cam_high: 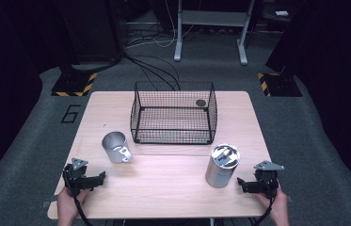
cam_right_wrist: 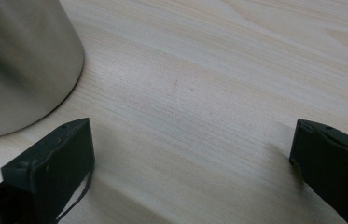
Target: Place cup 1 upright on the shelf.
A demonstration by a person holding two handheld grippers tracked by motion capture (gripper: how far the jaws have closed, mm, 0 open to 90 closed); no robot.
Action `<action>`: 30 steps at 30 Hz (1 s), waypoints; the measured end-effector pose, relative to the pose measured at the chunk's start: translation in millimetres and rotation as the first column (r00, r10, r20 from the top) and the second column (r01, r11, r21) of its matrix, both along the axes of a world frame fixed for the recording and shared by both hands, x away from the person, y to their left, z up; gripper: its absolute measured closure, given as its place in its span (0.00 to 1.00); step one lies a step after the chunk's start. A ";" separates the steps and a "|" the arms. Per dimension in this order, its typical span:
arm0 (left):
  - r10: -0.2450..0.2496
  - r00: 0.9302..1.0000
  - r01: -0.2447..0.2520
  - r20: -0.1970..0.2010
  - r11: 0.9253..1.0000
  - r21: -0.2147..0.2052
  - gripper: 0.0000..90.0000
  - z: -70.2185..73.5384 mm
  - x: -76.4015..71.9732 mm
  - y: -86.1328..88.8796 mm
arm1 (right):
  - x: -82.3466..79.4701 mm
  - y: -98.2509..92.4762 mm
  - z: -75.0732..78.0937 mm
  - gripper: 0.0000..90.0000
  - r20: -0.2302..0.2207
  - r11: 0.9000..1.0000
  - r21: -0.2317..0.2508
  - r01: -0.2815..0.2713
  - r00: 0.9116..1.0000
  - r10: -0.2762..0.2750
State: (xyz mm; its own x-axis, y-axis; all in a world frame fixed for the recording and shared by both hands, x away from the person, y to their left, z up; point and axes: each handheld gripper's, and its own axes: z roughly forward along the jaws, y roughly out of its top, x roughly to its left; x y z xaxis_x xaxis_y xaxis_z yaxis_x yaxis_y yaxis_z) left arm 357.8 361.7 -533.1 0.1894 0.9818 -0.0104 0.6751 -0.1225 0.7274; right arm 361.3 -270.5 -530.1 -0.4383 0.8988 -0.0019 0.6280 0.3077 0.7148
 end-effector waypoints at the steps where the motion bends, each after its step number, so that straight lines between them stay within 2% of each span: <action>1: 0.000 1.000 0.000 0.000 1.000 0.000 0.00 0.0 0.0 0.0 | 0.0 0.0 0.0 0.00 0.000 1.000 0.000 0.000 1.000 0.000; 10: -0.017 1.000 0.017 -0.002 1.000 0.008 0.00 0.3 1.0 1.4 | -0.1 0.0 0.2 0.00 -0.001 1.000 0.000 0.001 1.000 -0.001; 12: -0.029 1.000 0.029 0.005 1.000 0.007 0.00 0.0 3.2 1.7 | 1.3 -2.4 1.1 0.00 -0.009 1.000 -0.013 -0.021 1.000 0.021; 14: -0.044 0.999 0.044 0.005 0.999 0.009 0.00 0.0 4.7 2.3 | 1.2 -2.8 0.9 0.00 -0.007 1.000 -0.004 -0.008 1.000 0.008; 15: -0.051 0.999 0.051 -0.004 0.999 0.006 0.00 0.6 5.7 2.1 | 0.4 -3.5 1.9 0.00 -0.021 1.000 -0.003 0.009 1.000 -0.009; 16: -0.054 0.999 0.054 0.005 0.999 0.008 0.00 0.1 6.5 2.0 | 1.2 -4.6 1.1 0.00 -0.004 1.000 -0.010 0.017 1.000 -0.017; 17: -0.060 0.998 0.060 -0.005 0.998 0.008 0.00 0.6 7.7 2.5 | 1.0 -4.4 2.4 0.00 -0.019 0.999 -0.010 0.039 0.999 -0.040; 20: -0.063 0.998 0.063 0.001 0.998 0.008 0.00 0.3 8.5 2.7 | 1.5 -5.0 3.0 0.00 -0.028 0.999 -0.008 0.053 0.998 -0.053; 22: -0.063 0.998 0.063 0.003 0.998 0.010 0.00 0.3 8.3 2.5 | 1.5 -7.4 4.4 0.00 -0.018 0.998 0.008 0.061 0.998 -0.061; 23: -0.065 0.998 0.065 0.004 0.998 0.011 0.00 0.3 9.0 2.7 | -1.9 -9.1 8.8 0.00 -0.029 0.996 0.067 0.067 0.997 -0.065; 28: -0.071 0.998 0.071 0.000 0.997 0.011 0.00 0.5 9.1 2.9 | -7.5 -7.9 21.8 0.00 -0.020 0.995 0.083 0.062 0.998 -0.060; 30: -0.069 0.998 0.069 0.000 0.998 0.011 0.00 0.5 9.1 2.9 | -10.7 -6.8 28.9 0.00 -0.013 0.995 0.087 0.041 0.999 -0.040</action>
State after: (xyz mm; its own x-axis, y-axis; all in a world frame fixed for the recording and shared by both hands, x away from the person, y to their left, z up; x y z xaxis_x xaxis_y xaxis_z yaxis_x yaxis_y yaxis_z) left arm 366.8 364.5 -532.6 0.2571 0.9664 0.0007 0.6641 -0.1772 0.7263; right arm 350.6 -277.3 -501.2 -0.4007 0.9126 0.0817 0.6470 0.2187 0.7305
